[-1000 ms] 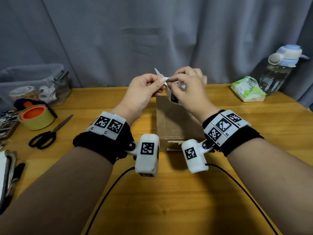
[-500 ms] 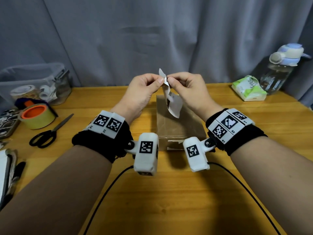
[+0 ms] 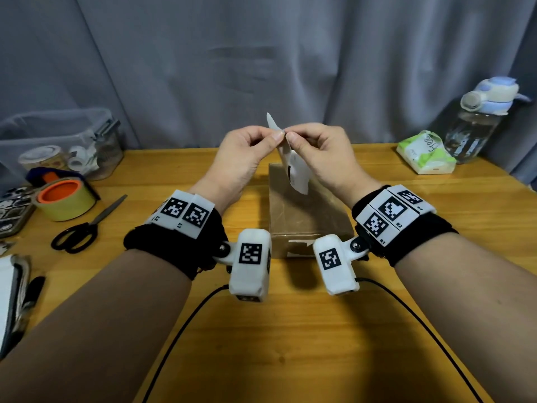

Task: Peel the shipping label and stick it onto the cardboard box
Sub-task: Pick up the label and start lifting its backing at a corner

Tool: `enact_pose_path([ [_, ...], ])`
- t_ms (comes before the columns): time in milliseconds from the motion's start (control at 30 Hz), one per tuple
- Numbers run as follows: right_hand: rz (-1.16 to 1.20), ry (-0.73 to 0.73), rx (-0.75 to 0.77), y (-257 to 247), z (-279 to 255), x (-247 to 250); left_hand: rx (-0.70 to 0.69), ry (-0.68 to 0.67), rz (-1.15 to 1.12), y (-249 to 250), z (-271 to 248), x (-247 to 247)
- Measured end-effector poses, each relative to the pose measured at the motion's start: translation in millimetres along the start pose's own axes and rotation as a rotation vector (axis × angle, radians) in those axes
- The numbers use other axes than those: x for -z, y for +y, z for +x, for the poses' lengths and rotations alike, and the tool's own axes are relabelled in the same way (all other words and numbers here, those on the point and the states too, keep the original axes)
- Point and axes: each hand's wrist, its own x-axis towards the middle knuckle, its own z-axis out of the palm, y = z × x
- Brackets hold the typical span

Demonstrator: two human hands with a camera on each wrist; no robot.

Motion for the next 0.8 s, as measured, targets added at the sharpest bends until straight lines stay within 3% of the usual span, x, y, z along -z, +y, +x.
enact_pose_path([
  [500, -0.002, 0.001, -0.017, -3.7, -1.8, -0.9, -0.002, -0.014, 0.003, -2.0, -1.6, 2.2],
  [800, 0.03, -0.028, -0.007, -2.2, -5.1, -4.7, 0.091, 0.057, -0.069, -3.2, -2.6, -0.7],
])
